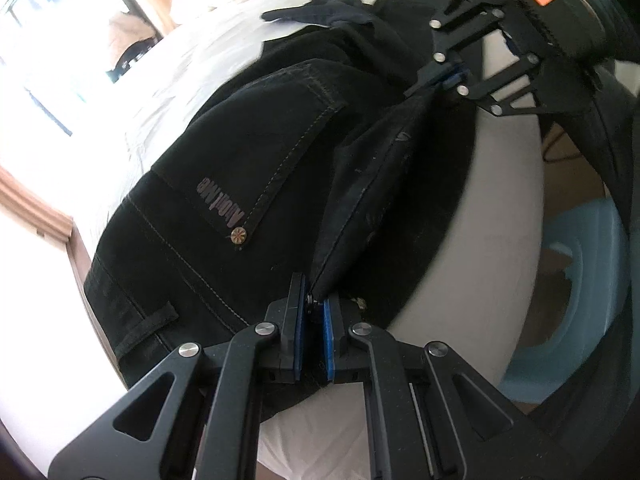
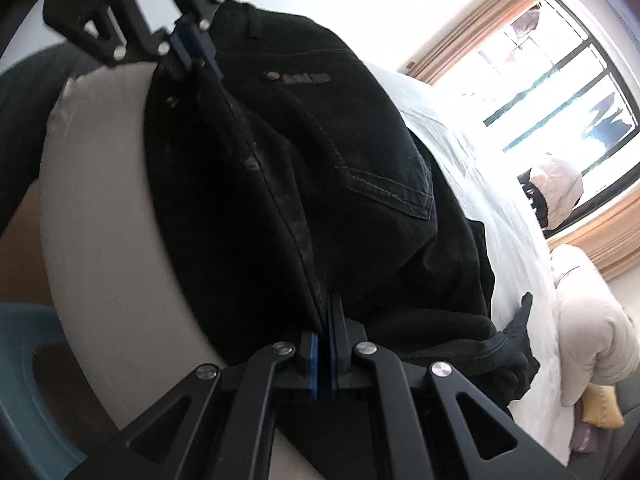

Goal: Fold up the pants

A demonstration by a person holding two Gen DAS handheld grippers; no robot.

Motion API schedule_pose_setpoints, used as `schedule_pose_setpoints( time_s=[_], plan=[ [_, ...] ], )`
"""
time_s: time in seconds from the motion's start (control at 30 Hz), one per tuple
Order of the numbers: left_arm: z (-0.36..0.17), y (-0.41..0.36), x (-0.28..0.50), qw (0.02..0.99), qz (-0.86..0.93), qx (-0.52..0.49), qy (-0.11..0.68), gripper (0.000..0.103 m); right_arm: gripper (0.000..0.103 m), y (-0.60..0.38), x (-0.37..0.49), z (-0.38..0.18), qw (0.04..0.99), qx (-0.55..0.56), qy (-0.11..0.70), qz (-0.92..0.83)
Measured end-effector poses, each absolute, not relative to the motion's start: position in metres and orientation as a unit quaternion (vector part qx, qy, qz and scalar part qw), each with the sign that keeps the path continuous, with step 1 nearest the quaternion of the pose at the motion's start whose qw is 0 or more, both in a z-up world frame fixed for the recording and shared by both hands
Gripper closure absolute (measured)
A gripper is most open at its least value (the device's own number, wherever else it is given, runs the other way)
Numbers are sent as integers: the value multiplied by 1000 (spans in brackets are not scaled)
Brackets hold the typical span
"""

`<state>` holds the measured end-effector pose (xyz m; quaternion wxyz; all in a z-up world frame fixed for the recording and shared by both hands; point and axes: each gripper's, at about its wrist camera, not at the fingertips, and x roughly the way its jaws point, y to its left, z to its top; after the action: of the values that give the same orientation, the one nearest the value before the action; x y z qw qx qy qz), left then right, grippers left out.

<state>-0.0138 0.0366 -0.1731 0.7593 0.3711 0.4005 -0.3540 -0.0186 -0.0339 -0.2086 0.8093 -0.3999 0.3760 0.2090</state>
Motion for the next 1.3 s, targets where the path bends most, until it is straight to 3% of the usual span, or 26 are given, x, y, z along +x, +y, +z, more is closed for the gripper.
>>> schedule_pose_setpoints(
  time_s=[1.0, 1.3],
  plan=[
    [-182, 38, -35, 743, -372, 389, 398, 96, 98, -33, -47, -210, 800, -418, 375, 213],
    [-183, 42, -27, 746, -358, 379, 414, 90, 94, -30, -50, -215, 800, -436, 359, 201]
  ],
)
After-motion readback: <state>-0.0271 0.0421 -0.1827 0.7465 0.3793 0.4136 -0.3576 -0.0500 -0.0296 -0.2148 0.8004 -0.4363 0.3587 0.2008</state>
